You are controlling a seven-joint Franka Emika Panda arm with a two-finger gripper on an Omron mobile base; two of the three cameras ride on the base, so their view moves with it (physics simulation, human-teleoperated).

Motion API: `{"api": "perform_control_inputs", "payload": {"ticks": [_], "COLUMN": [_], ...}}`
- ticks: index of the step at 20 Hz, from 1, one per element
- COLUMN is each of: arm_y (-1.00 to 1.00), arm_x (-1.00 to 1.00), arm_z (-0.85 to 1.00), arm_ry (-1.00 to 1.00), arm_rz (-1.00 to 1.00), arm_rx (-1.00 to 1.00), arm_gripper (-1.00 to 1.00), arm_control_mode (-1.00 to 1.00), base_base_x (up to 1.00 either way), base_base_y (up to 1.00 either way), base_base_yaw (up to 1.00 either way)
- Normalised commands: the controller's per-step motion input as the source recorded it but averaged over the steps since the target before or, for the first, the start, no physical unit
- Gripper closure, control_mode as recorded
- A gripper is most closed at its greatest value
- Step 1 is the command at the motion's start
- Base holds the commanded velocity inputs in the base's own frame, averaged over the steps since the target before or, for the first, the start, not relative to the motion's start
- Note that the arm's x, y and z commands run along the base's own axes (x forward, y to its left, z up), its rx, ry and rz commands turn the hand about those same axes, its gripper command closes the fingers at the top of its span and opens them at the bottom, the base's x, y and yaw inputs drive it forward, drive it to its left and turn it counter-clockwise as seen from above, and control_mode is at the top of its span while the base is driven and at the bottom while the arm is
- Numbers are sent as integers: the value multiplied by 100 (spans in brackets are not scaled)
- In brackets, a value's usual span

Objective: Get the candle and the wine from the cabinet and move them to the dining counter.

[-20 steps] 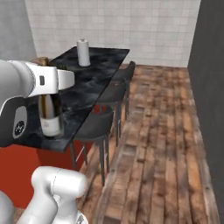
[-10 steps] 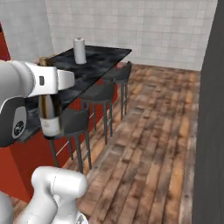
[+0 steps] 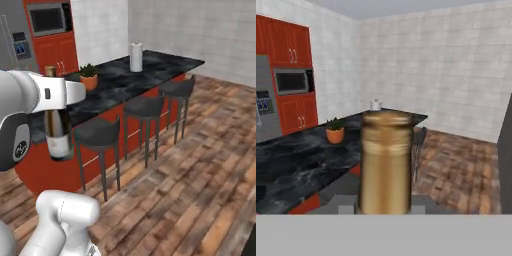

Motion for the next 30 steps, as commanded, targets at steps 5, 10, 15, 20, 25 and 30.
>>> {"api": "perform_control_inputs", "payload": {"ticks": [5,10,15,20,25,30], "arm_y": [0,0,0,0,0,0], "arm_x": [0,0,0,0,0,0], "arm_z": [0,0,0,0,0,0], "arm_ry": [0,0,0,0,0,0], "arm_rz": [0,0,0,0,0,0], "arm_rx": [0,0,0,0,0,0], "arm_gripper": [100,100,100,100,100,100], "arm_control_mode": [100,100,100,100,100,100], "base_base_x": [36,36,40,33,25,15], "base_base_y": [-56,-49,-61,-96,-100,-100], "base_base_yaw": [71,71,67,45,35,23]}}
